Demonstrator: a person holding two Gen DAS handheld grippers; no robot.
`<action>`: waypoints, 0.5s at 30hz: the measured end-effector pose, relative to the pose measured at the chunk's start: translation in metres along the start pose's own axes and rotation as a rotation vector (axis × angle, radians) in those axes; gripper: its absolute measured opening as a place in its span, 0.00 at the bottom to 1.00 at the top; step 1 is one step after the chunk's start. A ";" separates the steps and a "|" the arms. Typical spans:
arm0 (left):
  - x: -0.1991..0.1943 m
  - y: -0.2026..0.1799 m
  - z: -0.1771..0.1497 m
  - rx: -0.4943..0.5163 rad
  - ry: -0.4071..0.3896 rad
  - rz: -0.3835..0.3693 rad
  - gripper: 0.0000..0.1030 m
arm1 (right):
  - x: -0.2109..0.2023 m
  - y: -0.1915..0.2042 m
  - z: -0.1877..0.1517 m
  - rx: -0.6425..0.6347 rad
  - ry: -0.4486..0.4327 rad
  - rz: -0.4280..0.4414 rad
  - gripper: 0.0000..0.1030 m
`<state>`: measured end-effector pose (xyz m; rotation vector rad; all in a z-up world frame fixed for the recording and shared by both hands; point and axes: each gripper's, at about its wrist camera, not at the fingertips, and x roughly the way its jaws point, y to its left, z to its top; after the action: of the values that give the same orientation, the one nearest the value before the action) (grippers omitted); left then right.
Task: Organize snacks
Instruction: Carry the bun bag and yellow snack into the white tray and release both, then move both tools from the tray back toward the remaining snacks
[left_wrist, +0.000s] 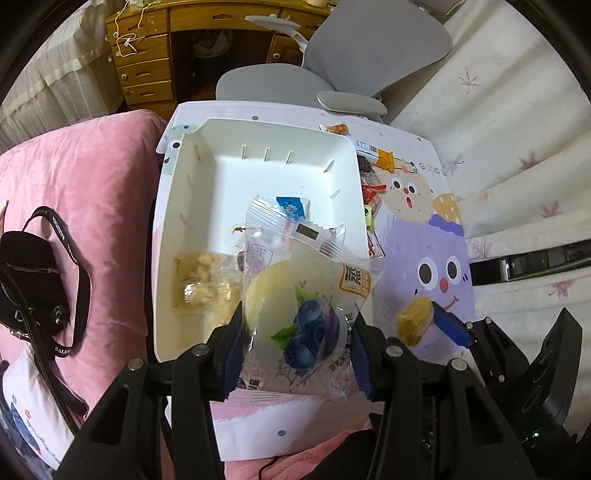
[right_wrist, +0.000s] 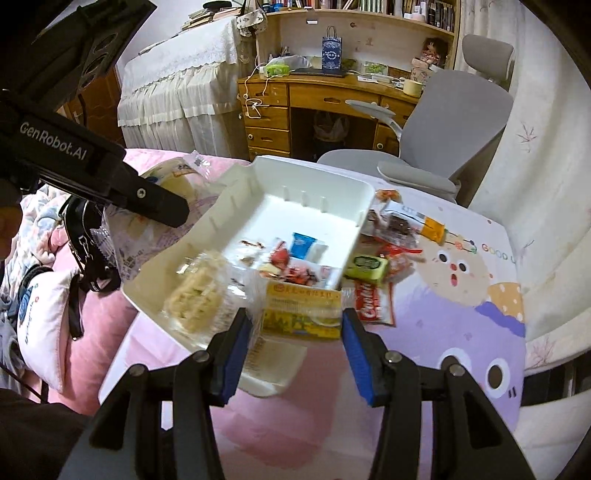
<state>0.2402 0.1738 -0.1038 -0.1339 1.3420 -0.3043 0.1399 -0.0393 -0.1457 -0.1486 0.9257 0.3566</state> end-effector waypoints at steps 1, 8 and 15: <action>-0.001 0.003 -0.002 0.006 0.000 -0.005 0.47 | 0.000 0.006 0.000 0.006 0.001 0.000 0.49; 0.000 0.021 -0.012 0.049 0.004 -0.026 0.55 | 0.001 0.039 -0.008 0.046 0.008 -0.039 0.51; -0.007 0.031 -0.024 0.070 -0.025 -0.054 0.78 | 0.002 0.057 -0.017 0.097 0.046 -0.075 0.54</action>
<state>0.2200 0.2074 -0.1111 -0.1152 1.3027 -0.3934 0.1073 0.0095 -0.1563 -0.1031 0.9780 0.2393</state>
